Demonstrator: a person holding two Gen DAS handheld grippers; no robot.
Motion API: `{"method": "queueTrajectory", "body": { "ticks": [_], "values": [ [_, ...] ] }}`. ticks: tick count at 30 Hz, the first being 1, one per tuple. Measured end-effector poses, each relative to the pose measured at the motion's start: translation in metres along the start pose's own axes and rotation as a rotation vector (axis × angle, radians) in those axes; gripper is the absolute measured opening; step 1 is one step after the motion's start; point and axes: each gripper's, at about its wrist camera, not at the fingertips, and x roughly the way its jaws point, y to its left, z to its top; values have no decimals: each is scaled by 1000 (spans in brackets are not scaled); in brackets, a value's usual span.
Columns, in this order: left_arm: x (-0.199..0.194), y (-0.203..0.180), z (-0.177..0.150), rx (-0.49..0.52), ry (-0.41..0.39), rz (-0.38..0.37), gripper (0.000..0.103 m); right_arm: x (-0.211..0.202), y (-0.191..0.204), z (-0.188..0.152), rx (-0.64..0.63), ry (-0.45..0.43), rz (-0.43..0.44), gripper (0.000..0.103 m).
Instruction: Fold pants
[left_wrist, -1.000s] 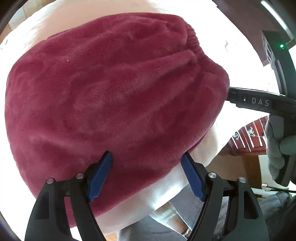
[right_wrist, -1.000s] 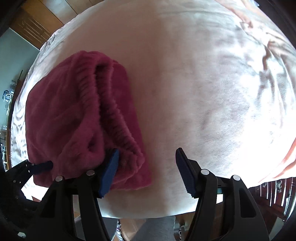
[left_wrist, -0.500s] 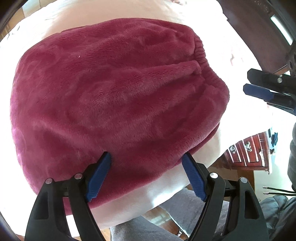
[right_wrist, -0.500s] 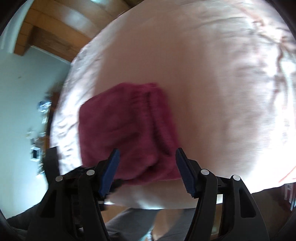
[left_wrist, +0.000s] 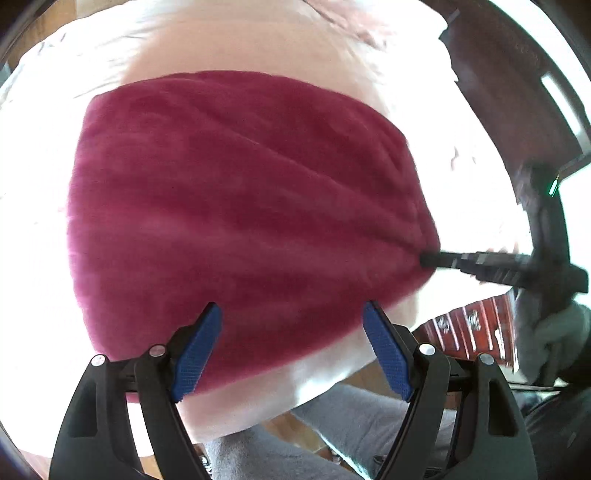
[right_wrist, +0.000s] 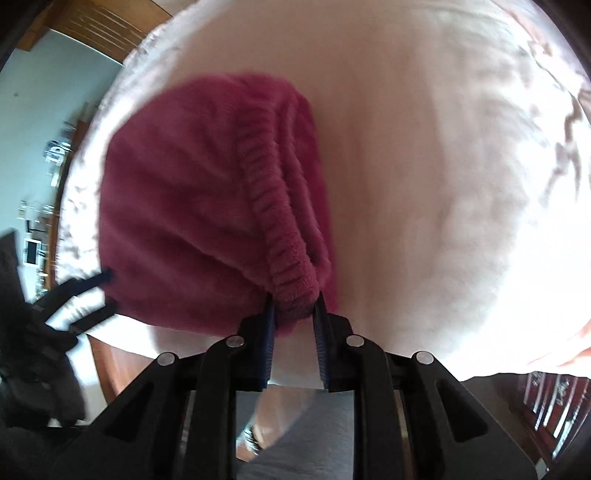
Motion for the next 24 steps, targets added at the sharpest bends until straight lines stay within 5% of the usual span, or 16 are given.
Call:
{"method": "queueTrajectory", "body": {
  "ticks": [7,17,20,24],
  "values": [
    [44,8,-4,71,95,102,78,3,12,8,8,-20,-24,23],
    [18,32,7,3,76,-11,78,-64,53,45,-33,-270,-9,27],
    [15,36,7,30,93,-19,78,-48,69,64,-61,-253,15,27],
    [24,33,6,72,115,-19,78,-7,65,86,-15,-198,-58,27]
  ]
}}
